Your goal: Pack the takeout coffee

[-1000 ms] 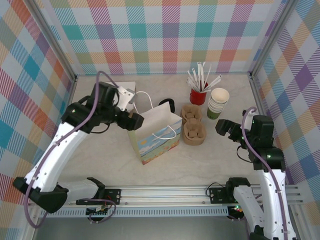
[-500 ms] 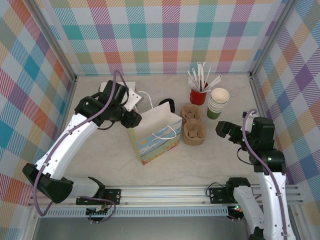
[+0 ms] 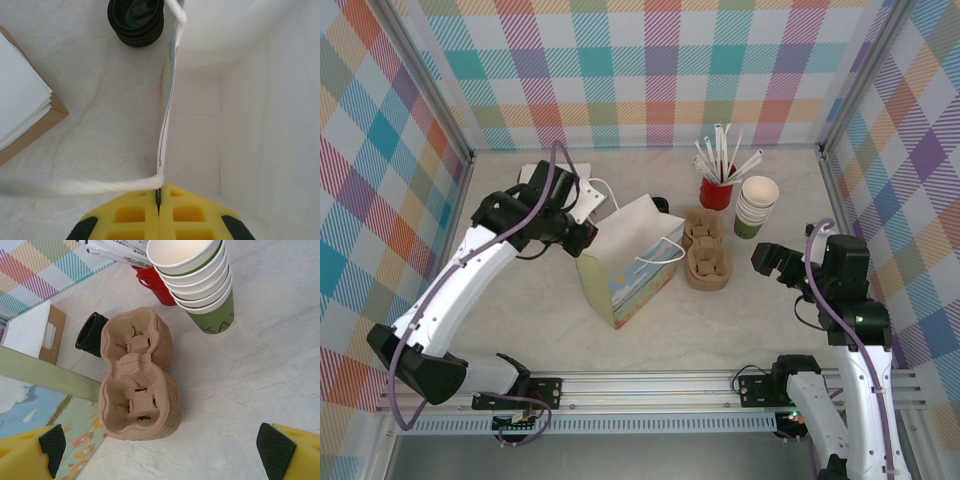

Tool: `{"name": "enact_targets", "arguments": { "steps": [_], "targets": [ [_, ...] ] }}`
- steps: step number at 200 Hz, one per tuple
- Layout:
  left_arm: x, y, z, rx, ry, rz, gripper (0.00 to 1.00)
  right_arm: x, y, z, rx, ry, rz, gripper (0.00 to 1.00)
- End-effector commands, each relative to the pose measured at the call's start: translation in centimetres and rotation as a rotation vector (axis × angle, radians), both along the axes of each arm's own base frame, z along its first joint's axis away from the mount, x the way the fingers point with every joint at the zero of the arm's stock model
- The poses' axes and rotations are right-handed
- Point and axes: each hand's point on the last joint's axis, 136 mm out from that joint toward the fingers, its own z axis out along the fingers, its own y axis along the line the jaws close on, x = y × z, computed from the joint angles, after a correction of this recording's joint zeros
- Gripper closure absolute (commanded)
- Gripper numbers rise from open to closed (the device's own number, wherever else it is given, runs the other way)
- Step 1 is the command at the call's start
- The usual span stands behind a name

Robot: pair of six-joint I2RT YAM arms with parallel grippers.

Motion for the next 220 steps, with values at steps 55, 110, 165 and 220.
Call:
{"name": "enact_targets", "arguments": {
  "steps": [55, 110, 165, 220],
  "targets": [
    [-1.8, 5.6, 10.9, -0.092, -0.24, 0.248, 1.0, 0.0, 0.0, -0.2, -0.002, 0.005, 0.002, 0.0],
    [2.8, 11.6, 15.1, -0.033, -0.328, 0.477, 1.0, 0.5, 0.0, -0.5, -0.018, 0.026, 0.011, 0.0],
    [8.8, 19.2, 16.0, 0.021, -0.38, 0.689, 1.0, 0.3, 0.0, -0.9, -0.042, 0.038, 0.027, 0.0],
    [13.5, 26.0, 17.1, 0.035, -0.477, 0.859, 1.0, 0.5, 0.1, -1.5, -0.033, 0.056, 0.032, 0.0]
  ]
}}
